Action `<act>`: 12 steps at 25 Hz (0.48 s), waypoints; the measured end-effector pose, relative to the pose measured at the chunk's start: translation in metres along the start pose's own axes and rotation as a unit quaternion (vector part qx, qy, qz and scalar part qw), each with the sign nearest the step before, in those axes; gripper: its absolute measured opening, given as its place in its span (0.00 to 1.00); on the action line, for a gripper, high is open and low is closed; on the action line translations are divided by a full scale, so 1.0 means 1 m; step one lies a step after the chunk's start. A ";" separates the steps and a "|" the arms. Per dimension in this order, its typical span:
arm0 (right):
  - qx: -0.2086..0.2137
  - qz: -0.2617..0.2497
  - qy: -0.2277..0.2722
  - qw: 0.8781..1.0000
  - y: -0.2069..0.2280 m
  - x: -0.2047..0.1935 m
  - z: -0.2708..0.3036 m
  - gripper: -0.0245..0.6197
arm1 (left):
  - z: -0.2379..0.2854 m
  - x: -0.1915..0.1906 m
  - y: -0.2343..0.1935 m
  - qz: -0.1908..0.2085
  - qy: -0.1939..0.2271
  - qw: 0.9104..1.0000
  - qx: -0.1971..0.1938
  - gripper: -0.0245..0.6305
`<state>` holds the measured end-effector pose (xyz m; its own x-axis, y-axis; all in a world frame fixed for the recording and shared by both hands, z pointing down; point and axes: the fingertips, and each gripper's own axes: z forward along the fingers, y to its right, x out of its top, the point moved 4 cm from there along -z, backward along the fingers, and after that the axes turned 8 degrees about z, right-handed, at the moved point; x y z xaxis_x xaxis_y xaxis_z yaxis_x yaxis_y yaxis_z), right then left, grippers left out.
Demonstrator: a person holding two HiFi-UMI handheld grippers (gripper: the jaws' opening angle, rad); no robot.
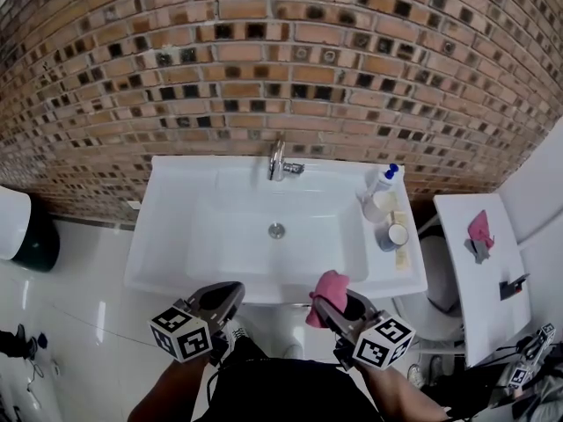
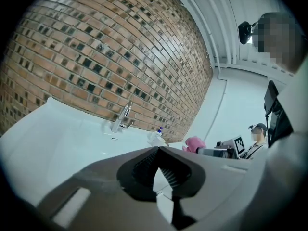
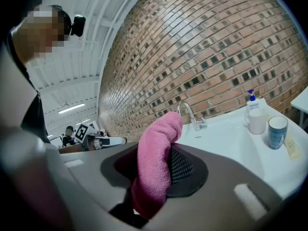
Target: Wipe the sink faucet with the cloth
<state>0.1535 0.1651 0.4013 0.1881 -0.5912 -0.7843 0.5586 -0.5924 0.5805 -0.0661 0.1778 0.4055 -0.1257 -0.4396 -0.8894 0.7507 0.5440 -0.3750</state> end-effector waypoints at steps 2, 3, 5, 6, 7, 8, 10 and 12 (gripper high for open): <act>0.000 -0.007 -0.002 1.000 -0.003 -0.002 0.000 0.26 | 0.000 0.000 0.001 0.000 0.001 1.000 0.000 0.05; -0.001 -0.010 -0.001 1.000 -0.004 -0.002 0.000 0.26 | 0.000 0.000 0.000 0.000 0.002 1.000 0.000 0.05; -0.003 -0.012 0.001 1.000 -0.004 -0.002 0.000 0.26 | 0.000 0.000 -0.001 -0.001 0.002 1.000 0.000 0.05; -0.003 -0.011 0.002 1.000 -0.004 -0.001 0.001 0.26 | 0.000 0.001 -0.002 -0.001 0.003 1.000 0.000 0.05; -0.003 -0.011 0.003 1.000 -0.004 0.000 0.001 0.26 | 0.001 0.001 -0.002 -0.002 0.003 1.000 0.000 0.05; -0.003 -0.010 0.004 1.000 -0.004 0.001 0.002 0.26 | 0.001 0.001 -0.004 -0.002 0.002 1.000 0.001 0.05; -0.001 -0.011 0.006 1.000 -0.005 0.004 0.003 0.26 | 0.000 0.002 -0.009 -0.003 0.000 1.000 0.006 0.05; 0.002 -0.013 0.007 1.000 -0.007 0.006 0.005 0.26 | -0.002 0.003 -0.014 -0.006 -0.001 1.000 0.011 0.05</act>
<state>0.1463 0.1630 0.3935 0.1848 -0.5672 -0.8026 0.5609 -0.6097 0.5601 -0.0782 0.1702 0.4079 -0.1332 -0.4465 -0.8848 0.7637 0.5228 -0.3787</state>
